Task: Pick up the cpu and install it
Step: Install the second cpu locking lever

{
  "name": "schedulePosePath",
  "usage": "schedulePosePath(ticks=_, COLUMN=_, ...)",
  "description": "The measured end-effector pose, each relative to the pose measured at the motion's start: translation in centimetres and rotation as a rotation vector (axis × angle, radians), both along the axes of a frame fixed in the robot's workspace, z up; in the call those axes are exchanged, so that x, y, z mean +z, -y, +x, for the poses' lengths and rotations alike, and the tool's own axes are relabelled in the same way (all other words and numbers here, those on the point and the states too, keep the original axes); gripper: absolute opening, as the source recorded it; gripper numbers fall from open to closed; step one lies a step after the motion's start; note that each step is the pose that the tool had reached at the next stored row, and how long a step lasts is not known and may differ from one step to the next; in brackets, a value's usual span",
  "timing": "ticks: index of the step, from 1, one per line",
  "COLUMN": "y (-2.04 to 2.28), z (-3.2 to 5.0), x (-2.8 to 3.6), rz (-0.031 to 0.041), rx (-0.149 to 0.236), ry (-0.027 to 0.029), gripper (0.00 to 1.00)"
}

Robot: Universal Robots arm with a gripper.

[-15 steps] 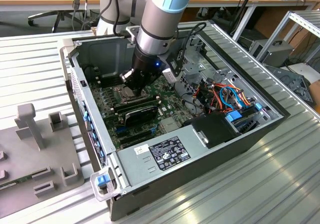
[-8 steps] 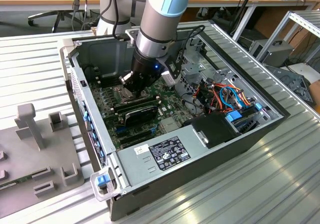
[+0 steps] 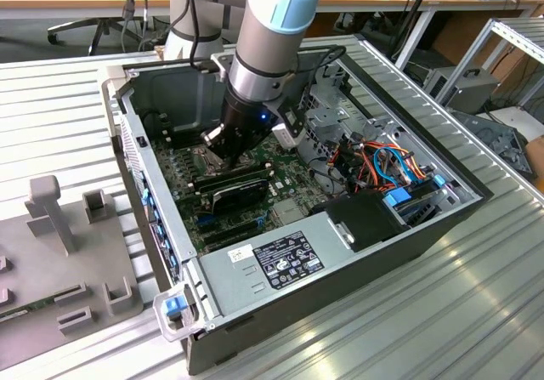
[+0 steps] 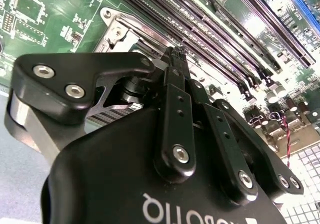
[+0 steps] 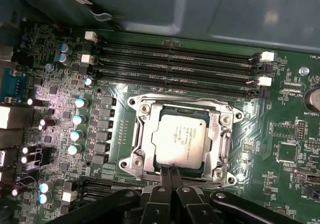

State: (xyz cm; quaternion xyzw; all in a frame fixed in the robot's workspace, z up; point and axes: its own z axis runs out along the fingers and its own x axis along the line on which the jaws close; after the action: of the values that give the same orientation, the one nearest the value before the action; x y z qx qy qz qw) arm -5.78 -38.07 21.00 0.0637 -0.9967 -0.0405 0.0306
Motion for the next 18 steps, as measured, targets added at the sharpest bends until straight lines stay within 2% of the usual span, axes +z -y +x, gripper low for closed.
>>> schedulePosePath(ticks=11, y=-0.09, z=-0.5, x=-0.53, rz=0.0021, rx=0.0, ry=-0.0001, gripper=0.11)
schedulePosePath(ticks=18, y=-0.22, z=-0.52, x=-0.62, rz=0.0046, rx=0.0, ry=-0.0001, gripper=0.11)
